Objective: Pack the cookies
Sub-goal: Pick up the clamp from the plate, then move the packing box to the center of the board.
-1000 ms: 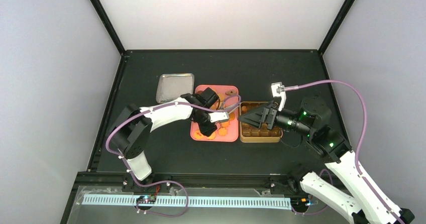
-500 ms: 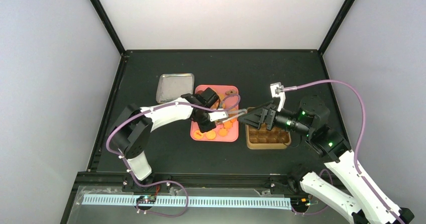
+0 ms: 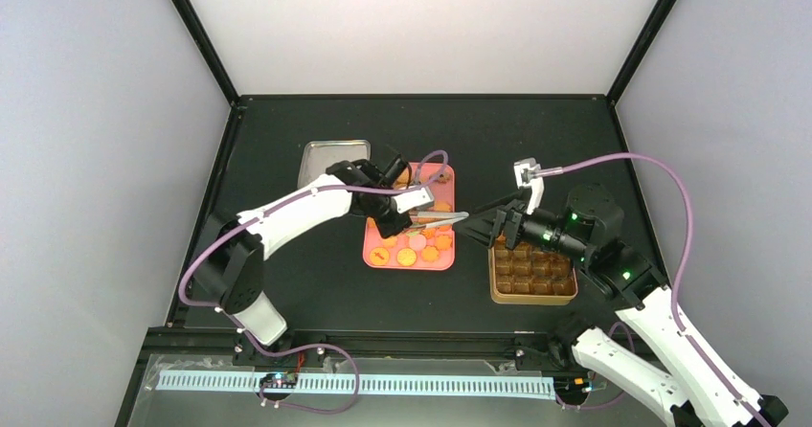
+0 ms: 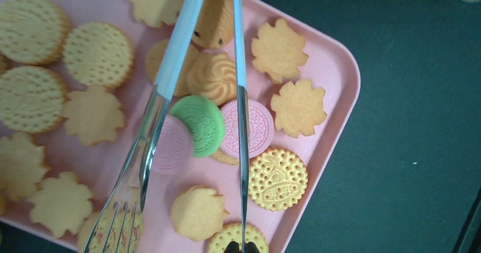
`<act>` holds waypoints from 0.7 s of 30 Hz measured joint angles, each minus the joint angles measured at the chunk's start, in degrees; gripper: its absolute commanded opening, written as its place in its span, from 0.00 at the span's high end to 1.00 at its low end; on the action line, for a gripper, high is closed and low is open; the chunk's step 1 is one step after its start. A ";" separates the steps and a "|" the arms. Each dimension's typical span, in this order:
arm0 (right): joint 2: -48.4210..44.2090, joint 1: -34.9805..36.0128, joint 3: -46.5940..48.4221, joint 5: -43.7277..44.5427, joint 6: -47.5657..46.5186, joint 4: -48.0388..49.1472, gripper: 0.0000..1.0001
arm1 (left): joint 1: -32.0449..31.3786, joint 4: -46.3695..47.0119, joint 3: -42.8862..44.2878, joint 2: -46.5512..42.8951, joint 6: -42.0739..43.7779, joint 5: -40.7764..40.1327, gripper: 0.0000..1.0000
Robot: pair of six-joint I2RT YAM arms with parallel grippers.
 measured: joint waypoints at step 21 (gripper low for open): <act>18.91 -0.26 -10.12 30.01 0.35 -17.62 0.48 | 13.51 -11.76 11.37 -9.66 -2.49 15.32 0.98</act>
